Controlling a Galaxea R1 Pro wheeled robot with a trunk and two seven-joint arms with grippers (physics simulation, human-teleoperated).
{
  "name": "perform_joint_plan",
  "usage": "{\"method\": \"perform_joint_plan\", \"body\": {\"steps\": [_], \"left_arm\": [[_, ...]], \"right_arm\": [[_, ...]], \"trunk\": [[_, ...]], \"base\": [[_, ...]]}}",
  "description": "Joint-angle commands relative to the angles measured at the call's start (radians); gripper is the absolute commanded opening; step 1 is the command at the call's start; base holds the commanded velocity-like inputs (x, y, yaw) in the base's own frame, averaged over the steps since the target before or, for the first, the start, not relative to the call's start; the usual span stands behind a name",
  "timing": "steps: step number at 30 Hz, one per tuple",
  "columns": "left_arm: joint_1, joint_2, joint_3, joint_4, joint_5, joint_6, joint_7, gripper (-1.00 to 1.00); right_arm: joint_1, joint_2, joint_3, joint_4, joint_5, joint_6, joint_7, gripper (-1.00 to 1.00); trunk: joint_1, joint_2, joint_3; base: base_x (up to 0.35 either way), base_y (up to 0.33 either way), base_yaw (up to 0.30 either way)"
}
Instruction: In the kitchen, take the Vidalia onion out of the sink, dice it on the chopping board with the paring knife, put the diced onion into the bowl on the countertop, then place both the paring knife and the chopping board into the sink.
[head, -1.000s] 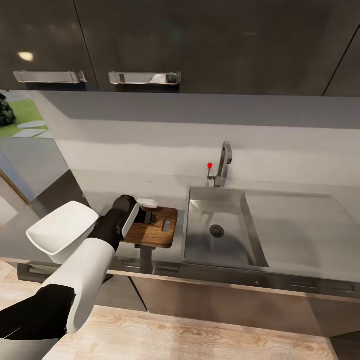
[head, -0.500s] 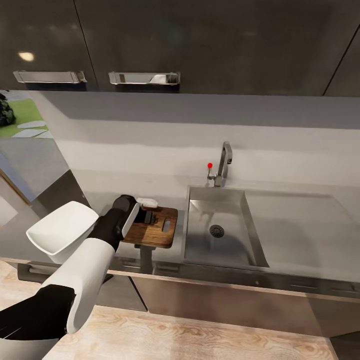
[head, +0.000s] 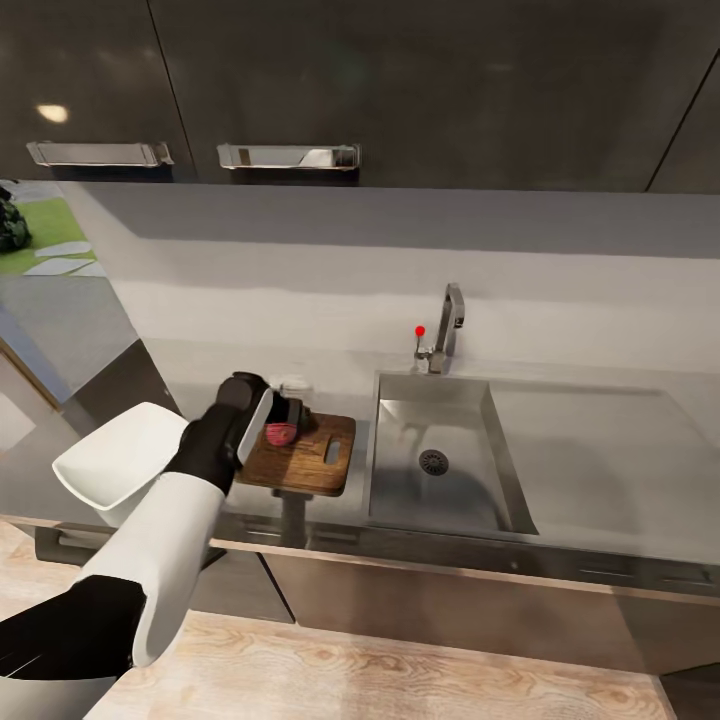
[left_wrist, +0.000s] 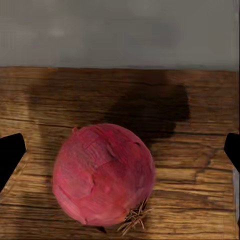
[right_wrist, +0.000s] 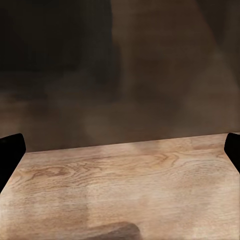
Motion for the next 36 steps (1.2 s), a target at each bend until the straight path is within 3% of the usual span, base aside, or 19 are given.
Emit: {"method": "perform_joint_plan", "body": {"steps": [1, 10, 25, 36], "left_arm": [[-0.001, 0.001, -0.001, -0.024, 0.003, 0.004, 0.005, 1.0], [-0.001, 0.005, -0.002, -0.163, 0.004, 0.008, 0.005, 1.0], [-0.001, 0.006, -0.003, -0.128, 0.005, 0.008, 0.005, 1.0], [-0.001, 0.006, -0.003, -0.057, 0.004, 0.007, 0.005, 1.0]], "right_arm": [[-0.001, 0.0, -0.009, 0.001, 0.007, -0.003, 0.002, 1.0], [-0.001, 0.0, -0.009, 0.001, 0.007, -0.003, 0.002, 1.0], [-0.001, 0.0, -0.009, 0.001, 0.007, -0.003, 0.002, 1.0], [-0.001, 0.0, -0.009, 0.001, 0.007, -0.003, 0.002, 1.0]], "trunk": [[0.001, -0.002, -0.002], [0.001, -0.002, -0.002], [0.001, -0.002, -0.002], [0.001, -0.002, -0.002]], "base": [[0.0, 0.0, 0.0], [-0.039, 0.0, 0.0], [-0.317, 0.0, 0.0], [-0.334, 0.0, 0.0]]}}
